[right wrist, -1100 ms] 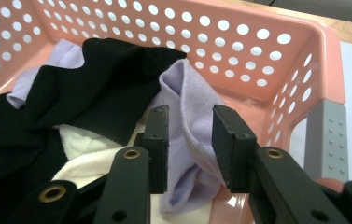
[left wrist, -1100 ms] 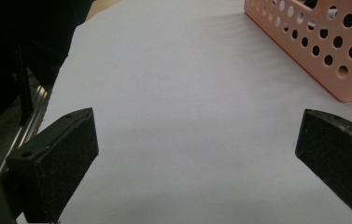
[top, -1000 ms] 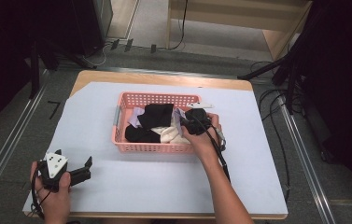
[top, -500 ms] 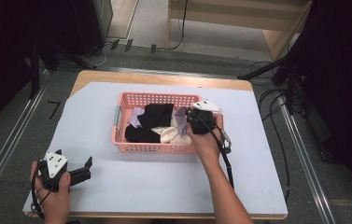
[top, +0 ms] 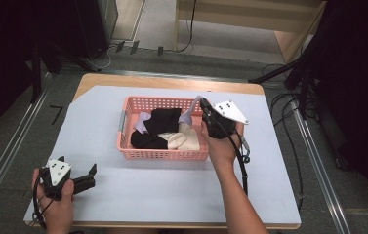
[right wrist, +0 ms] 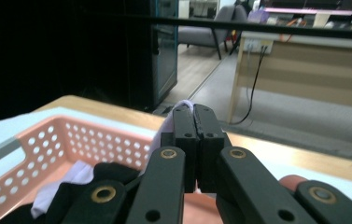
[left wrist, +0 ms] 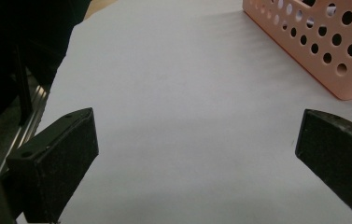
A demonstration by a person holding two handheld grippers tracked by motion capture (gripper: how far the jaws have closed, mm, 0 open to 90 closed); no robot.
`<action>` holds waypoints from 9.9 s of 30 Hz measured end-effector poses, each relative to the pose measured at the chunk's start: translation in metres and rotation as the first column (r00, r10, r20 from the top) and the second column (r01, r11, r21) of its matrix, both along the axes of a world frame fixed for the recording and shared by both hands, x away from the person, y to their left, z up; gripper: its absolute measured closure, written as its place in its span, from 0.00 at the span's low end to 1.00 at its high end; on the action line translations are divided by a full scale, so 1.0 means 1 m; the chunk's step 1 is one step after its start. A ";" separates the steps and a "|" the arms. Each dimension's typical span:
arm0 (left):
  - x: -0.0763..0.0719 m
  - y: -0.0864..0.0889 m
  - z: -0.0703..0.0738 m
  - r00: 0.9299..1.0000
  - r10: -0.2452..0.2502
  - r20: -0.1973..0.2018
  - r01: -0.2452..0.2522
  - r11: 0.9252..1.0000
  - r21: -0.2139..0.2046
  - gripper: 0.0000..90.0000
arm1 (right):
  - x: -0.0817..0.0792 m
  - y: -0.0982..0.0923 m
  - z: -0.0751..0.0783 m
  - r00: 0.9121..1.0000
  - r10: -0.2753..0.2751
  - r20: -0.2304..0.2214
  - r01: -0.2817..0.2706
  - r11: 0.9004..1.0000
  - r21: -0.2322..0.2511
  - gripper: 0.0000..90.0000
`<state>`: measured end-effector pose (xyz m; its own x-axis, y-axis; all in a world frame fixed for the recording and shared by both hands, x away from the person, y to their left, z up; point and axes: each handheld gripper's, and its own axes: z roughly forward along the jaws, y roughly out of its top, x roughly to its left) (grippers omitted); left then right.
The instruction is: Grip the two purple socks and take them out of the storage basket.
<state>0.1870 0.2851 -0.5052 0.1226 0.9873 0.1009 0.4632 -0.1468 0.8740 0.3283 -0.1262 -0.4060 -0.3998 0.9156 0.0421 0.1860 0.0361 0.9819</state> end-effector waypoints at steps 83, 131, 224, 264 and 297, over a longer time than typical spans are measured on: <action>0.000 -0.001 0.000 1.000 -0.012 -0.008 0.012 1.000 0.009 0.00 | 0.077 0.090 -0.056 0.800 0.029 -0.600 -0.108 0.989 -0.096 0.95; 0.001 -0.001 0.000 1.000 -0.020 -0.022 0.020 1.000 0.006 0.00 | 0.078 0.171 -0.061 0.721 0.153 -0.676 -0.302 0.947 -0.109 0.96; 0.003 -0.004 -0.001 0.999 -0.027 -0.034 0.029 0.999 0.040 0.00 | 0.064 0.079 -0.042 0.886 0.074 -0.457 -0.133 0.986 -0.100 0.90; 0.003 -0.005 -0.001 0.999 -0.025 -0.031 0.026 0.998 0.050 0.00 | 0.023 -0.087 -0.038 0.951 -0.137 -0.278 0.142 0.990 -0.005 0.89; 0.001 -0.005 -0.001 1.000 -0.024 -0.019 0.024 0.998 0.050 0.00 | -0.068 -0.189 -0.094 0.946 -0.173 -0.274 0.191 0.981 0.039 0.34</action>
